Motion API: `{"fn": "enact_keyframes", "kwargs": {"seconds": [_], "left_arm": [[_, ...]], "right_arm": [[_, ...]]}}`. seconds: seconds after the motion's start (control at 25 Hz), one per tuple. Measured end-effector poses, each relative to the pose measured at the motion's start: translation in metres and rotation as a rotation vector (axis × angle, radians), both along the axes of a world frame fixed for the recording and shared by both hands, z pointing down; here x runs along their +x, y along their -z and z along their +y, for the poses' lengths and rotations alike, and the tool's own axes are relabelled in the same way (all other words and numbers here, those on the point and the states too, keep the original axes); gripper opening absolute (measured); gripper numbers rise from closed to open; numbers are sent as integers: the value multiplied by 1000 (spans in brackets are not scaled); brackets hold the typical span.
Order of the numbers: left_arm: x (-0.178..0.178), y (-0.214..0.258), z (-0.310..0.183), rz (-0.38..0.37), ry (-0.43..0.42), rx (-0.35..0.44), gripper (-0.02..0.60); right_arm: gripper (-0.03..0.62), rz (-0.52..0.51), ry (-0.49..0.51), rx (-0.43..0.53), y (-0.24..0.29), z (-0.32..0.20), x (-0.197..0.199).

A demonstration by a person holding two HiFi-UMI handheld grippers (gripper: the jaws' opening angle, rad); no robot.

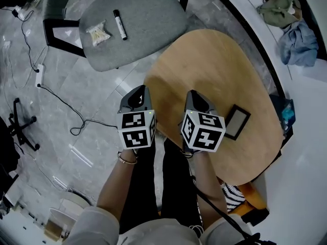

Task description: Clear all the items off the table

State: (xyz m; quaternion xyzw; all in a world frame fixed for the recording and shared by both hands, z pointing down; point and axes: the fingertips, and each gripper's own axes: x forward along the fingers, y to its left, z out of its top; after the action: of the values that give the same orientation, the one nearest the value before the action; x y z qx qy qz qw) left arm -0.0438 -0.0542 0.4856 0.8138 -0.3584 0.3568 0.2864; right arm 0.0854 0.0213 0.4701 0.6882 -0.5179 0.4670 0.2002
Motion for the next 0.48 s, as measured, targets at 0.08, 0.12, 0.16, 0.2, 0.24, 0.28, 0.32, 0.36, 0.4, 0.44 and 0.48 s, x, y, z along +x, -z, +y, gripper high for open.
{"fn": "enact_keyframes", "kwargs": {"seconds": [0.08, 0.12, 0.16, 0.2, 0.24, 0.28, 0.32, 0.36, 0.4, 0.44, 0.48], "left_arm": [[5, 1, 4, -4, -24, 4, 3], [8, 2, 7, -6, -38, 5, 3], [12, 2, 11, -7, -52, 6, 3], [16, 2, 15, -9, -67, 6, 3], [20, 3, 20, -10, -85, 6, 3], [26, 3, 26, -11, -106, 6, 3], [33, 3, 32, -12, -128, 5, 3], [40, 3, 39, -13, -150, 2, 3], [48, 2, 47, -14, -173, -1, 3], [57, 2, 56, -14, -196, -4, 3], [67, 1, 66, -14, -220, -7, 3]], "right_arm": [[26, -7, -17, 4, 1, 6, 0], [26, -10, -24, 7, 2, 9, 0], [26, -11, -30, 9, 2, 12, 0], [26, -13, -38, 12, 3, 15, 1], [26, -15, -50, 13, 3, 20, 3], [26, -17, -67, 14, 3, 26, 6], [26, -19, -88, 14, 3, 34, 11], [26, -21, -112, 13, 2, 43, 17], [26, -22, -138, 10, 2, 54, 24], [26, -23, -163, 4, 1, 66, 32], [26, -23, -190, -2, -1, 79, 41]]}}
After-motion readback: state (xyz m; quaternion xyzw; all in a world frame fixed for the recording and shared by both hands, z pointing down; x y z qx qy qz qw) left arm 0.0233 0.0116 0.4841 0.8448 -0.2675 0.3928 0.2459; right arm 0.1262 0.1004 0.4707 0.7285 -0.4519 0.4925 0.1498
